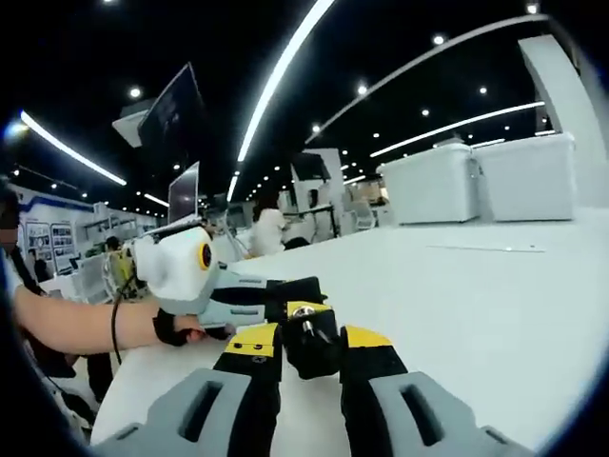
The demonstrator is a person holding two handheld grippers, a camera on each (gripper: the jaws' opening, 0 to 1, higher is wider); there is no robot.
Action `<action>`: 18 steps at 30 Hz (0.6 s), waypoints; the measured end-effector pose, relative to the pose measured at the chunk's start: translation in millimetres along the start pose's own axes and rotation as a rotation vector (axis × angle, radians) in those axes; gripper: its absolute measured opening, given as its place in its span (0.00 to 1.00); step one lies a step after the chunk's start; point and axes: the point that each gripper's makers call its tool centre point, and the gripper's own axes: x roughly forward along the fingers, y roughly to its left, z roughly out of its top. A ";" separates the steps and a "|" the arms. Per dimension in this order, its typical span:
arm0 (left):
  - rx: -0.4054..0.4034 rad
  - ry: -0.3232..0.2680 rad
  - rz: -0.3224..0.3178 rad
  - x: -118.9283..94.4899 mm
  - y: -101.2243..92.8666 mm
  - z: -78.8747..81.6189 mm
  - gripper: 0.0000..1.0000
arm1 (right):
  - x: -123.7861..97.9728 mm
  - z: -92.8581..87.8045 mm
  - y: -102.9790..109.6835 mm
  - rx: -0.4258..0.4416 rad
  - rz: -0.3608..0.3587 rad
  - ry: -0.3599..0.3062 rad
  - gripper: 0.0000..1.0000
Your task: Clamp the fixed fixture on the desktop, loosen the retaining clip, secure it to the edge of the desk, and tighten the retaining clip.
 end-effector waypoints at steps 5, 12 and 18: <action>0.000 -0.001 -0.001 -1.3 -1.3 0.3 0.13 | 0.2 -0.5 1.2 -0.044 -0.012 0.004 0.17; 0.002 -0.002 0.001 1.4 2.1 -0.2 0.13 | 1.2 -0.5 0.3 -0.067 -0.008 0.002 0.17; -0.013 -0.014 -0.008 3.4 2.3 1.8 0.13 | 3.0 -1.6 6.6 -0.195 -0.002 0.011 0.13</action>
